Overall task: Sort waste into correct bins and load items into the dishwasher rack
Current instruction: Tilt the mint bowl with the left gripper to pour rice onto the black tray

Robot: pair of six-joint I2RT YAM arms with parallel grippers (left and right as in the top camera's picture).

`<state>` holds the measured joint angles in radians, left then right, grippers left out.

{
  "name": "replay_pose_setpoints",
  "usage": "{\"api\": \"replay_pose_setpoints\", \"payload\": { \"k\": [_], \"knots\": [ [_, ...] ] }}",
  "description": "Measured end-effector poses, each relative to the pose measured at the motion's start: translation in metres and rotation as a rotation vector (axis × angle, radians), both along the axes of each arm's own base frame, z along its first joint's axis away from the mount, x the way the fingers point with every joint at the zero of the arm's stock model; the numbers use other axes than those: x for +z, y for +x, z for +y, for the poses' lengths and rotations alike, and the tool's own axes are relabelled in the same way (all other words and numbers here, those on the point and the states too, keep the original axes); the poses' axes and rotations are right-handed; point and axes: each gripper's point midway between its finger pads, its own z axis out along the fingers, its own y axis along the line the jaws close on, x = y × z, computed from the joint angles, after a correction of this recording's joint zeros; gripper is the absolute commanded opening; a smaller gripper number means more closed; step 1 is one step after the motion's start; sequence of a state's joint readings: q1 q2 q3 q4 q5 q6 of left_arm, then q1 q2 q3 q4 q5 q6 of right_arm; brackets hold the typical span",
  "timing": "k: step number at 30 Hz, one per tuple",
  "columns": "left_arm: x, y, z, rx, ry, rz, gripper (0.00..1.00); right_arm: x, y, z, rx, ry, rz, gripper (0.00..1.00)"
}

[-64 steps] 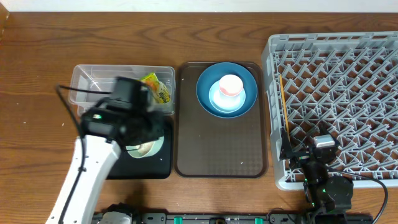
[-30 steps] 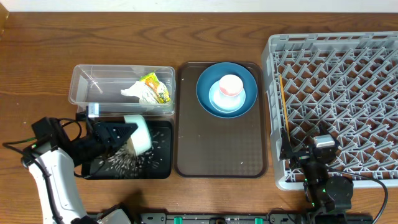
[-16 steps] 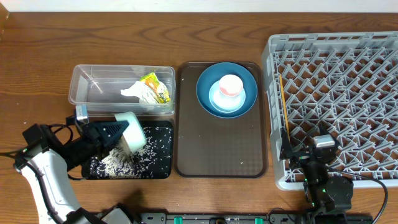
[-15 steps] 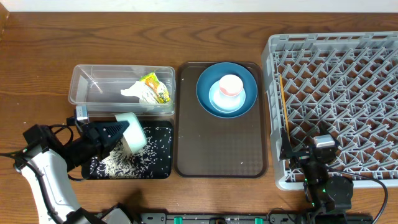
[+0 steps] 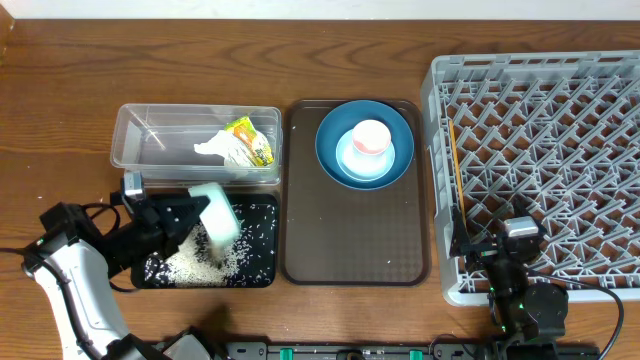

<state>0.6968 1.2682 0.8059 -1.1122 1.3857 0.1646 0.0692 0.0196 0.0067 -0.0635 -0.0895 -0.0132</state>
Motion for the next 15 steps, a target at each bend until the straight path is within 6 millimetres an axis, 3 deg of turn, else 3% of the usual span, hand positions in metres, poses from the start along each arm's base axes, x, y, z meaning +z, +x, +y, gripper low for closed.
{"api": "replay_pose_setpoints", "payload": {
  "k": [8, 12, 15],
  "knots": [
    [0.0, 0.001, 0.001, 0.0, 0.005, -0.01, 0.06, 0.0, 0.0, 0.0, 0.0, 0.0, 0.0, 0.99],
    [0.006, -0.008, -0.008, -0.004, -0.069, 0.042, 0.06, 0.0, 0.0, 0.0, 0.0, 0.0, 0.0, 0.99],
    [0.009, -0.004, -0.007, -0.012, -0.047, -0.026, 0.06, 0.0, 0.0, 0.0, 0.0, 0.0, 0.0, 0.99]
  ]
}}
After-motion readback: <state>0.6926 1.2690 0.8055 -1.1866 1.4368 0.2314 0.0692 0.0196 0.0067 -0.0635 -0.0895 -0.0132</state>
